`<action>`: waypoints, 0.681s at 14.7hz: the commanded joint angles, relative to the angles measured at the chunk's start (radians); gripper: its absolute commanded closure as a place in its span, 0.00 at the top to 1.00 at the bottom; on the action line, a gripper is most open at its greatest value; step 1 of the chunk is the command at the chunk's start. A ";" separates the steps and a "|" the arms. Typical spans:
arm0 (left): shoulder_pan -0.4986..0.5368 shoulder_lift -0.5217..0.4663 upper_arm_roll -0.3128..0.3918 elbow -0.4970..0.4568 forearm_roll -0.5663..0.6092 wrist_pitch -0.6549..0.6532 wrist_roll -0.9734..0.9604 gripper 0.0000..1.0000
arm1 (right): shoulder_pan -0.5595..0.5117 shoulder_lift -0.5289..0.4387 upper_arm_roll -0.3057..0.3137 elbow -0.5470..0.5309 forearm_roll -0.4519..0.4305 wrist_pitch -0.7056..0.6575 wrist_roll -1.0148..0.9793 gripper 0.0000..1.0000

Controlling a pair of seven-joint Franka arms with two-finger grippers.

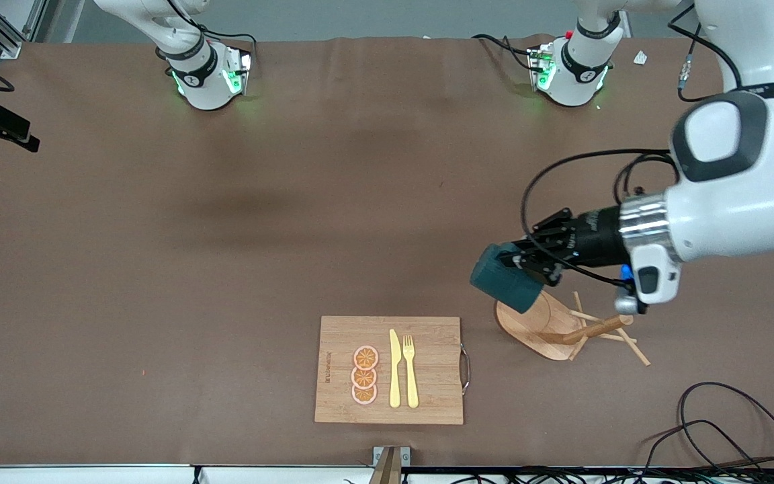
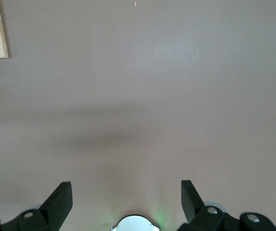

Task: Pass cup and hang on rack
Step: 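Carry the mug with the left gripper to the wooden rack, then hook the mug handle onto a rack peg with the left gripper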

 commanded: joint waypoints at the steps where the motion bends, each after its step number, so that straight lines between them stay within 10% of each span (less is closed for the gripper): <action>1: 0.076 0.035 -0.010 -0.017 -0.119 -0.053 0.078 0.01 | -0.004 -0.027 0.005 -0.023 0.007 0.007 0.001 1.00; 10: 0.217 0.162 -0.010 -0.019 -0.250 -0.184 0.239 0.01 | -0.004 -0.027 0.004 -0.023 0.009 0.003 0.001 1.00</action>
